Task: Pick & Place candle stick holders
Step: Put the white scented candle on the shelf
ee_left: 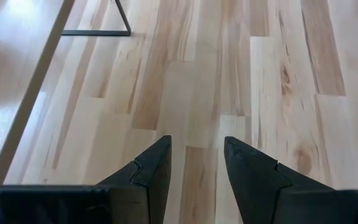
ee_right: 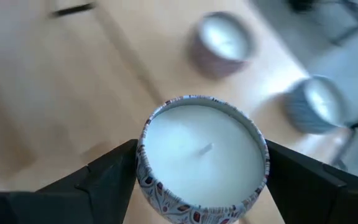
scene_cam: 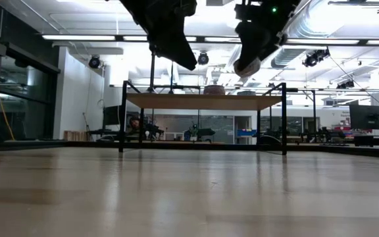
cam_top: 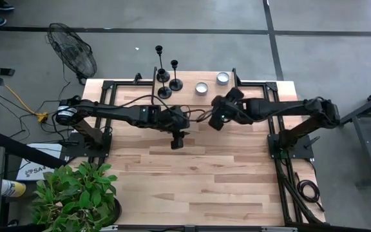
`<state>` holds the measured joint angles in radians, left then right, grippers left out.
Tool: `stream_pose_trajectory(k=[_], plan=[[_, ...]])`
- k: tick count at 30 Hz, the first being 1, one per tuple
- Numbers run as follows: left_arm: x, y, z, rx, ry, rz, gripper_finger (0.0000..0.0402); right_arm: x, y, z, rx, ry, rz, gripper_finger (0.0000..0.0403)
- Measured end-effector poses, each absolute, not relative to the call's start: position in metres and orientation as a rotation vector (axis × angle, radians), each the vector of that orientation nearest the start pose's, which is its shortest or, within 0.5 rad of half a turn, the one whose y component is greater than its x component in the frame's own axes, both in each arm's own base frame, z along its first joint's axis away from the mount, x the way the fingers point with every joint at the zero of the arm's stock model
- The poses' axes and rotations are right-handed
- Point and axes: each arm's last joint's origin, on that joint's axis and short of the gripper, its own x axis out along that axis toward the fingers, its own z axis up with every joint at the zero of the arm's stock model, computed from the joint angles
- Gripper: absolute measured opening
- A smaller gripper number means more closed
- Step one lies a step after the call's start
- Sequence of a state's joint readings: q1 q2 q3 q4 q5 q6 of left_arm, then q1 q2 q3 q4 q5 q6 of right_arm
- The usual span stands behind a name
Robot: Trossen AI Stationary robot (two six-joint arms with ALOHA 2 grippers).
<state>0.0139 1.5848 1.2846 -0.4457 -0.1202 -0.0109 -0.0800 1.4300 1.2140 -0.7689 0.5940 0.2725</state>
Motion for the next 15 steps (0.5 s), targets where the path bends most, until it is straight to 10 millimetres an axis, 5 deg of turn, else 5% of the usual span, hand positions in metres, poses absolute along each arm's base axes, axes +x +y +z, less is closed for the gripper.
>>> stream_pose_trajectory(k=[15], plan=[[0.349, 0.008, 0.29, 0.01, 0.696, 0.145, 0.0145, 0.277, -0.068, 0.296, 0.177, 0.618, -1.204, 0.0312]])
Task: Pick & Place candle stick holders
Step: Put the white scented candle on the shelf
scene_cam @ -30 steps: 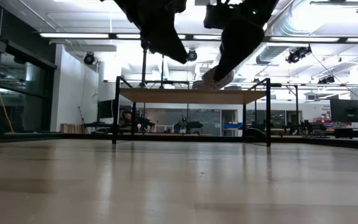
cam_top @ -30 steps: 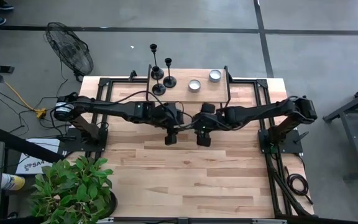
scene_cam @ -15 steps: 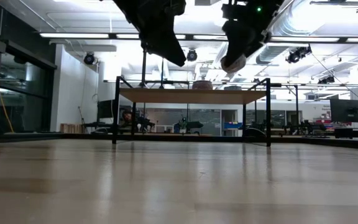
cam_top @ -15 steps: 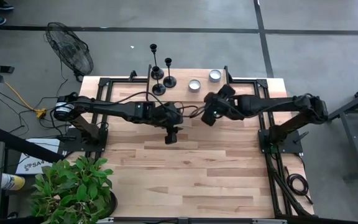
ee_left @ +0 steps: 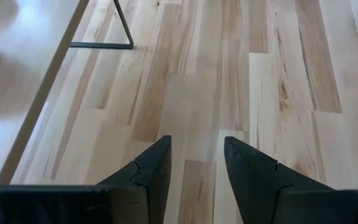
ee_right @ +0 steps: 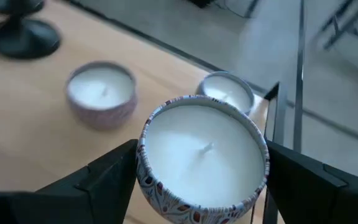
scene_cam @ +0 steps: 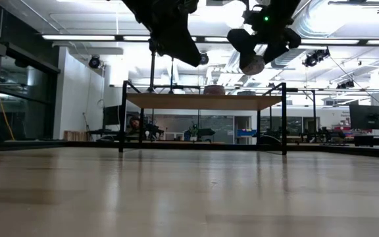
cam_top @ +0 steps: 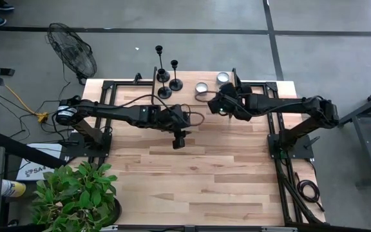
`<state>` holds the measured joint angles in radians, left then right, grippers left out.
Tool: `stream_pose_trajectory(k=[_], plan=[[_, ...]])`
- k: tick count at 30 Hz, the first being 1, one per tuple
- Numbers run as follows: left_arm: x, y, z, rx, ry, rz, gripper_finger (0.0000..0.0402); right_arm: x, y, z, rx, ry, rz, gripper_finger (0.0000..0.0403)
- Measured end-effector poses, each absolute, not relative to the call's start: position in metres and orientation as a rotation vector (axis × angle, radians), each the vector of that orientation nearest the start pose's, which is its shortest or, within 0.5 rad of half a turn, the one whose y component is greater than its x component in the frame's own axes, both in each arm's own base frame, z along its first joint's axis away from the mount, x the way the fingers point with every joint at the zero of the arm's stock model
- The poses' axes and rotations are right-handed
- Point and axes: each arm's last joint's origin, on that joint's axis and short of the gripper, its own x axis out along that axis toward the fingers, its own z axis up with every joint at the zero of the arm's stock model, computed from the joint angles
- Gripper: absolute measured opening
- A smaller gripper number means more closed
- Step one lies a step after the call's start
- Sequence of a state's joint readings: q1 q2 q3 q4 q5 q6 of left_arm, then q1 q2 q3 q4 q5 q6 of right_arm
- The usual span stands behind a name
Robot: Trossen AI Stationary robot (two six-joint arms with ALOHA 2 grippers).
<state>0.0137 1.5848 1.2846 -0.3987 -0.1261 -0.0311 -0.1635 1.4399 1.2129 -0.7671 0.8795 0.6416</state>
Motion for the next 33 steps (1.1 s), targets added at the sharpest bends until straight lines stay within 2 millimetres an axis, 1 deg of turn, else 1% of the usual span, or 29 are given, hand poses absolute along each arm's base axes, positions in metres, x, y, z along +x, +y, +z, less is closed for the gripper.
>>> stream_pose_trajectory(k=[4, 6, 9, 12, 15, 18, 26, 29, 33], plan=[[0.349, 0.008, 0.29, 0.01, 0.697, 0.145, 0.0145, 0.274, -0.08, 0.296, 0.282, 0.551, -1.279, 0.0312], [0.349, 0.008, 0.29, 0.01, 0.697, 0.145, 0.0145, 0.273, -0.087, 0.296, 0.316, 0.545, -1.295, 0.0312], [0.349, 0.008, 0.29, 0.009, 0.697, 0.145, 0.0145, 0.275, -0.094, 0.29, 0.31, 0.582, -1.295, 0.0312], [0.349, 0.008, 0.29, 0.009, 0.696, 0.145, 0.0145, 0.284, -0.1, 0.279, 0.261, 0.659, -1.26, 0.0312], [0.35, 0.008, 0.291, 0.008, 0.691, 0.145, 0.0145, 0.291, -0.102, 0.269, 0.233, 0.693, -1.258, 0.0312], [0.35, 0.008, 0.291, 0.003, 0.691, 0.146, 0.0145, 0.294, -0.104, 0.265, 0.243, 0.666, -1.29, 0.0312], [0.349, 0.008, 0.29, -0.036, 0.689, 0.159, 0.0145, 0.292, -0.111, 0.263, 0.337, 0.625, -1.328, 0.0312], [0.349, 0.008, 0.29, -0.053, 0.688, 0.164, 0.0145, 0.292, -0.112, 0.263, 0.339, 0.621, -1.334, 0.0312], [0.349, 0.008, 0.29, -0.075, 0.686, 0.172, 0.0145, 0.292, -0.111, 0.263, 0.4, 0.58, -1.351, 0.0312]])
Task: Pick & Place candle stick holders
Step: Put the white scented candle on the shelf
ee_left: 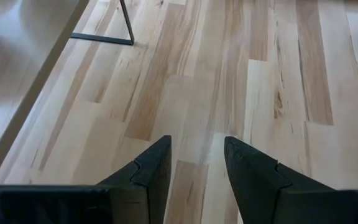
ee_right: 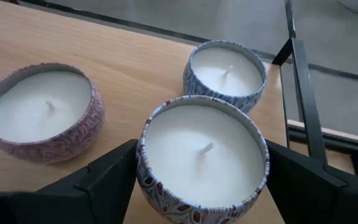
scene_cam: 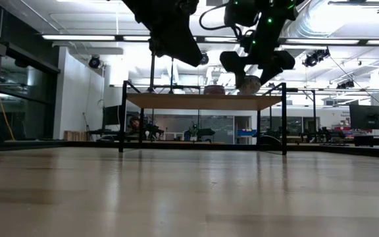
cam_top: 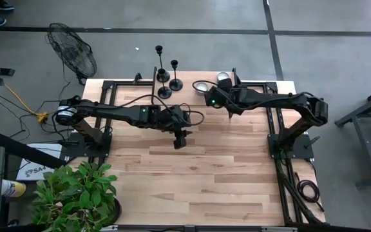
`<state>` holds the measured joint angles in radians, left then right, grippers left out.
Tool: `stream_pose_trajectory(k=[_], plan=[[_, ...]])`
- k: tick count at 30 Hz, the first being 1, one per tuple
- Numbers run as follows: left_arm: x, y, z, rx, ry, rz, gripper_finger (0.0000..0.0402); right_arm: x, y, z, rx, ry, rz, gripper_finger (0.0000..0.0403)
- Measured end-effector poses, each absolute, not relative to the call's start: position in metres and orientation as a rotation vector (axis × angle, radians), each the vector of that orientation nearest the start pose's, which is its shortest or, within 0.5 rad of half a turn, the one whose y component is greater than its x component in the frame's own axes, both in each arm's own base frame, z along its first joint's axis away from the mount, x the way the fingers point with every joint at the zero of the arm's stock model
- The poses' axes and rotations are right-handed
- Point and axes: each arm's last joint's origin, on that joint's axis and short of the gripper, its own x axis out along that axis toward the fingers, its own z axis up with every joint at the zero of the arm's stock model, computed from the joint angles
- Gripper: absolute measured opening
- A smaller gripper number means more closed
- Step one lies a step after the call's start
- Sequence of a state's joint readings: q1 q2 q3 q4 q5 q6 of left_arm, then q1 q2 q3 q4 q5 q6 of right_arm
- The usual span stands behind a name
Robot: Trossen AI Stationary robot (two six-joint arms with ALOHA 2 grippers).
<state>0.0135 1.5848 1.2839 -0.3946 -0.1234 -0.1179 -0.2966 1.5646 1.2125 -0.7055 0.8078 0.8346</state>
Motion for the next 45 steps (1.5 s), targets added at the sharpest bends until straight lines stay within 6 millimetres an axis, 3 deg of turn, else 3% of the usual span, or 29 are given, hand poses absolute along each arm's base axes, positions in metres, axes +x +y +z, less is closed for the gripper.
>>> stream_pose_trajectory(k=[35, 45], plan=[[0.35, 0.009, 0.29, -0.116, 0.678, 0.207, 0.0145, 0.296, -0.109, 0.256, 0.263, 0.704, -1.295, 0.0312], [0.349, 0.009, 0.29, -0.111, 0.68, 0.206, 0.0145, 0.295, -0.104, 0.235, 0.301, 0.666, -1.284, 0.0312]])
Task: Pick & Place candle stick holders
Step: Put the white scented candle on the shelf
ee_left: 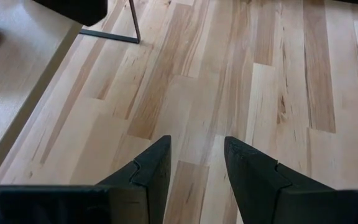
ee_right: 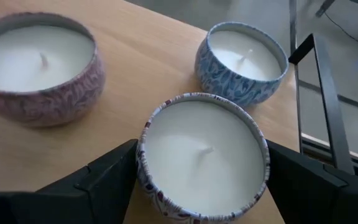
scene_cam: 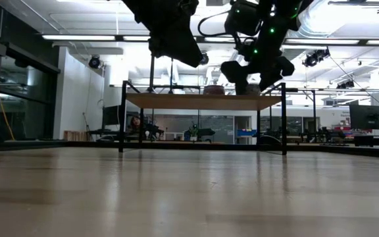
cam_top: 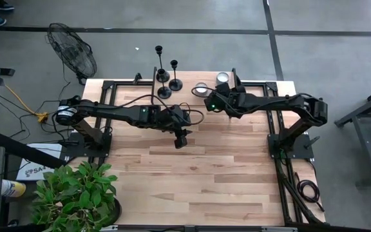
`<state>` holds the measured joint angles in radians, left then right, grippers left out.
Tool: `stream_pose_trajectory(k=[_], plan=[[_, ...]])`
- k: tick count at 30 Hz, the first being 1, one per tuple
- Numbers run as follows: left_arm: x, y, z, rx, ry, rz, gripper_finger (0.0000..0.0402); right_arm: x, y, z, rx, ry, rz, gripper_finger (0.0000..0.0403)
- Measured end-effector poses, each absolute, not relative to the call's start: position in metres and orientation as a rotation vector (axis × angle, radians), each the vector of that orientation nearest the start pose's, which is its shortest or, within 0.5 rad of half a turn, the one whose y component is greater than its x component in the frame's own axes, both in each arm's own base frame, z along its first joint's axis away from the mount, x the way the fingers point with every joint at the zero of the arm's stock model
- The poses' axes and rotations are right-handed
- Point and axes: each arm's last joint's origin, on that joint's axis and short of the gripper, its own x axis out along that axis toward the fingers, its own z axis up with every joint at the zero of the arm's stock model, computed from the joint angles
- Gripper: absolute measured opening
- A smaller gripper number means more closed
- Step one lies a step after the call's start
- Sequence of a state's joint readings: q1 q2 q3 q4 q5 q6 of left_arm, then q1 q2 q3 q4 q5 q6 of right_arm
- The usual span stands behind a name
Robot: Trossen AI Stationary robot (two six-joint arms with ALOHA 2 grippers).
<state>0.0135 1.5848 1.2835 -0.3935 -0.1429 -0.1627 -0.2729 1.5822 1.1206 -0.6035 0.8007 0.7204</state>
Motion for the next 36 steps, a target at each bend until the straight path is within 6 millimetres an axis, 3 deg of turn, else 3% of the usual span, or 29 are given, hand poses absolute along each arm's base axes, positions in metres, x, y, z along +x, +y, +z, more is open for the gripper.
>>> stream_pose_trajectory(k=[29, 36], plan=[[0.3493, 0.0089, 0.2901, -0.115, 0.682, 0.209, 0.0145, 0.296, -0.1028, 0.2361, 0.226, 0.717, -1.224, 0.0313], [0.3491, 0.0088, 0.2897, -0.132, 0.685, 0.214, 0.0145, 0.288, -0.1075, 0.2423, 0.267, 0.736, -1.196, 0.0353]])
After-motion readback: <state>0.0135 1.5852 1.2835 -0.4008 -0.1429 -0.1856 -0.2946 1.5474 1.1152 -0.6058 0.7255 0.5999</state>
